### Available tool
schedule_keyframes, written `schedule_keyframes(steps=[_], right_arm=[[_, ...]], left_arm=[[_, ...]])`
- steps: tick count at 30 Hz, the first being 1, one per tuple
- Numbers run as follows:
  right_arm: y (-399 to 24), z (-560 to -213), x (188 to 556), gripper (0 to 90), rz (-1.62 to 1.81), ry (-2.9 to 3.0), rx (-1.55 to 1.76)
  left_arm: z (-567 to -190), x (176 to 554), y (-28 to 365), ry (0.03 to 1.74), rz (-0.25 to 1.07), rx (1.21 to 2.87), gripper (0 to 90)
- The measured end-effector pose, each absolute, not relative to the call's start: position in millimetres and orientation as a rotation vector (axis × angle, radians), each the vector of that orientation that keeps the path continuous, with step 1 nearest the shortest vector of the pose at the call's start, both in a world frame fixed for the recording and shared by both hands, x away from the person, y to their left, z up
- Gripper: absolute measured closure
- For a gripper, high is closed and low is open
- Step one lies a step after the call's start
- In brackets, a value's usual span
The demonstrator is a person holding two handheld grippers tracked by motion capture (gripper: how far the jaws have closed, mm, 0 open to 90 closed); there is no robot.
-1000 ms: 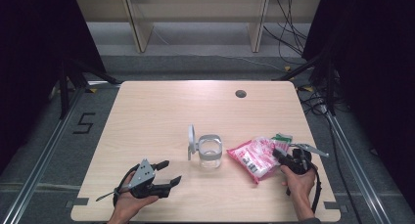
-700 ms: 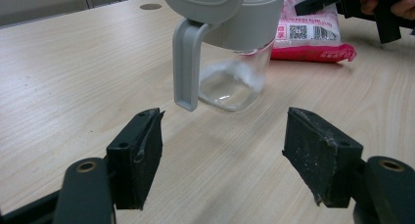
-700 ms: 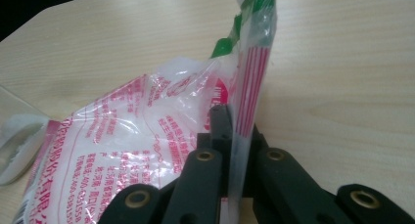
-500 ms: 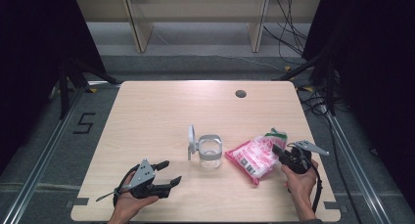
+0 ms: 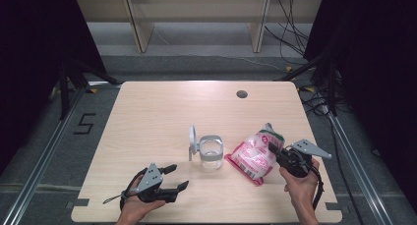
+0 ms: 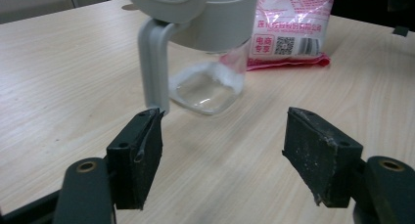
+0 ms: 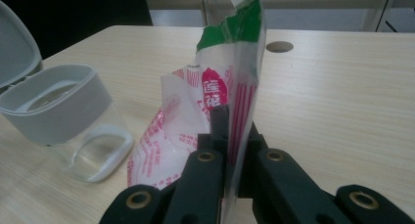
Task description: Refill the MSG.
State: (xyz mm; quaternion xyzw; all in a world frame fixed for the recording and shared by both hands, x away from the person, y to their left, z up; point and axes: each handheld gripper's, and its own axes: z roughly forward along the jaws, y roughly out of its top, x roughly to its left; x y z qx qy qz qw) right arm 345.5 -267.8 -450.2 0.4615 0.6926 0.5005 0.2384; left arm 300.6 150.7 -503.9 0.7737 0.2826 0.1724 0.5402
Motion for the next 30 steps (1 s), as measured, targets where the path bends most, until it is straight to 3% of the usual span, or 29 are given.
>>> schedule_keyframes(steps=[15,30], right_arm=[[-241.8,-418.4,329.5,90.0,1.39,1.976,1.109],[-227.3,-389.2,320.4,90.0,1.377,2.069,1.009]], left_arm=[[-506.1,297.2,92.7,0.535,0.39,1.903,29.7],[-512.8,307.0,43.2,0.51,0.336,1.923,29.3]])
